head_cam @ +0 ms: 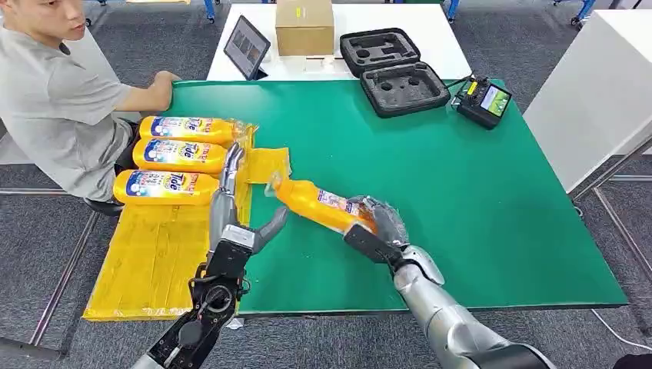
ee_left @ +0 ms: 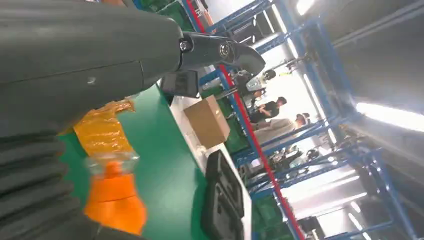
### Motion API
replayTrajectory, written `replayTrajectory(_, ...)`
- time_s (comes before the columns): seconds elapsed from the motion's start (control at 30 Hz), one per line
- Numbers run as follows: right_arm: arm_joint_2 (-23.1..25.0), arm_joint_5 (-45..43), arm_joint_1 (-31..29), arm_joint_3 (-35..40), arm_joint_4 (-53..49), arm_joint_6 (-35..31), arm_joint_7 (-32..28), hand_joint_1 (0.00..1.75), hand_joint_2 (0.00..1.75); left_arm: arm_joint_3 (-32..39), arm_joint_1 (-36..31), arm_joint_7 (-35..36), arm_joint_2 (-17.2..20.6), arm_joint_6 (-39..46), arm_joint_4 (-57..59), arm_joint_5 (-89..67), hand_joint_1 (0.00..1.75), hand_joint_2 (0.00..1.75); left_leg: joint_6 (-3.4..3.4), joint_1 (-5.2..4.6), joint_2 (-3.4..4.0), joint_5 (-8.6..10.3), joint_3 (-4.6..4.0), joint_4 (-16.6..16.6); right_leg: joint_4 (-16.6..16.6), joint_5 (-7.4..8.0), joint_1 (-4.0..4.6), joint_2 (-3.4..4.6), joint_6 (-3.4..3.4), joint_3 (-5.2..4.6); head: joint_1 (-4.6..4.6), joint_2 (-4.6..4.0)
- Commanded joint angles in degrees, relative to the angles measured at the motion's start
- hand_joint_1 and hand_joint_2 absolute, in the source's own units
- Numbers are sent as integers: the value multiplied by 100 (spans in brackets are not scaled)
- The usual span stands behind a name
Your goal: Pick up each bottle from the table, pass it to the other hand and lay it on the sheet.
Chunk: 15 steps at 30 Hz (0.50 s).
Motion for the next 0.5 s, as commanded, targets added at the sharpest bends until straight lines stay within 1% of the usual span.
replayTrajectory(0.03, -17, 302, 54, 737, 310, -439, 47, 175, 175, -60, -23, 15, 243, -29, -97, 69, 0, 175, -5, 1, 0, -3, 7, -2, -3, -2, 0, 4, -4, 7, 0, 0)
replayTrajectory(0.1, -17, 302, 54, 737, 310, -439, 47, 175, 175, -60, -23, 15, 243, -29, -97, 69, 0, 175, -9, 3, -3, -6, 10, 0, -3, -4, 0, 4, -7, 12, 0, 0)
replayTrajectory(0.13, -28, 490, 43, 872, 382, -633, 166, 175, 175, -55, -35, 15, 234, -124, -67, 137, 0, 175, -8, 1, -1, -4, 10, -3, -4, -3, -2, 5, -7, 10, 0, 0)
replayTrajectory(0.27, -22, 644, 84, 978, 416, -817, 282, 175, 175, -48, -69, 15, 206, -157, -29, 123, 0, 175, -6, 0, -6, -2, 7, -1, -4, -2, -2, 0, -5, 9, -2, 0)
replayTrajectory(0.3, -49, 840, 83, 1111, 453, -978, 445, 175, 175, -44, -76, 15, 193, -182, -26, 130, 0, 175, -10, 3, -8, -3, 12, -3, -7, -3, 0, 0, -9, 14, -2, 0)
replayTrajectory(0.43, -77, 951, 71, 1185, 495, -983, 578, 175, 175, -39, -81, 15, 185, -204, -22, 132, 0, 175, -8, 1, -6, -3, 9, -1, -4, -3, -2, 0, -6, 9, 0, 0)
replayTrajectory(0.5, -127, 1303, 53, 1415, 550, -1097, 986, 175, 175, -24, -88, 15, 169, -258, 0, 130, 0, 175, -9, 3, -12, -2, 10, -2, -6, -3, 1, -4, -8, 12, 0, 0)
